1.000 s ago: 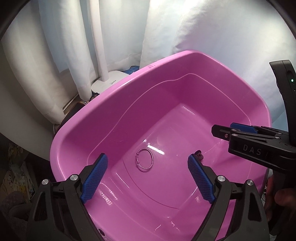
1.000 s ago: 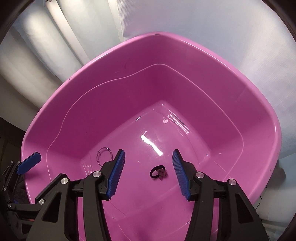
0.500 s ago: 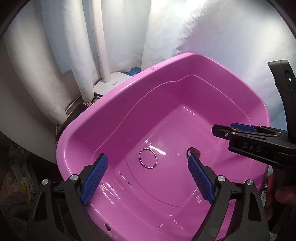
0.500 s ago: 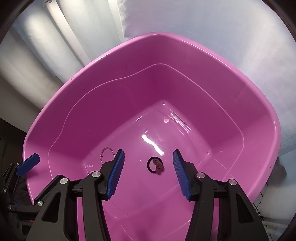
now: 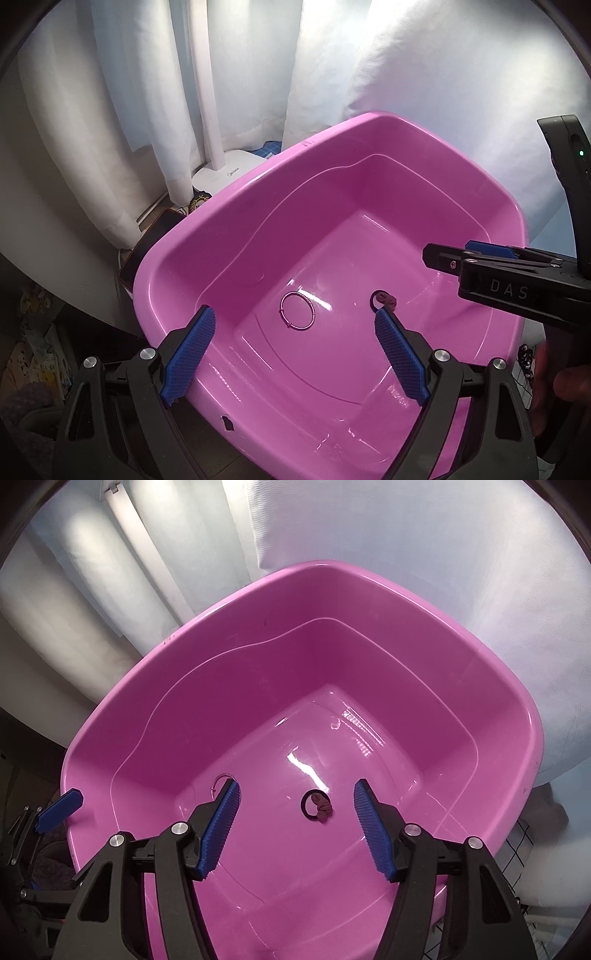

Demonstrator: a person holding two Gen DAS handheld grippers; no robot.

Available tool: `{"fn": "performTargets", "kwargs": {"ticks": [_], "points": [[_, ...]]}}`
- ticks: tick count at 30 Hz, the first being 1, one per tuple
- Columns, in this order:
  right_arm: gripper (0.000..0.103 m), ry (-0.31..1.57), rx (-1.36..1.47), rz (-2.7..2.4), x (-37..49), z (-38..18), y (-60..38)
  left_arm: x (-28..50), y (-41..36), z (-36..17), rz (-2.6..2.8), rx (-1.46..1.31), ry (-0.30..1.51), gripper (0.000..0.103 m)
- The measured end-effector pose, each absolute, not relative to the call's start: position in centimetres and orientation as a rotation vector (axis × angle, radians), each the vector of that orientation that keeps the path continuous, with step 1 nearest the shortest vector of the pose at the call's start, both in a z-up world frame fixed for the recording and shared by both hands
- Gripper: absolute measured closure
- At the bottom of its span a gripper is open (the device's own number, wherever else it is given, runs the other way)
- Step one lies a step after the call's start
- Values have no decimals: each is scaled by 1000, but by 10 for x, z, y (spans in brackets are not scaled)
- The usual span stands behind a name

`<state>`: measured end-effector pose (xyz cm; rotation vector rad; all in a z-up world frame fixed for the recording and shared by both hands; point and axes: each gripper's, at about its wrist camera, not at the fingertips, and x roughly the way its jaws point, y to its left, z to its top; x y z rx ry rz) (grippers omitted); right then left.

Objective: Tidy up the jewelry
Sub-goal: 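Withdraw both open tools from the tub back toward the table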

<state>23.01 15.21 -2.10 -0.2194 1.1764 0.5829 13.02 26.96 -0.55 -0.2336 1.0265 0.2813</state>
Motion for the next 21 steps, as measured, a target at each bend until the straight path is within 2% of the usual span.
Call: {"fn": "performTargets", "kwargs": {"ticks": [6,21], "points": [[37,1154,-205,588,221,-5,147,121,265,6,273,-227,1004,16],[37,1066,-140,591,180,38,97,88,231,48,210,-186,918,13]]}}
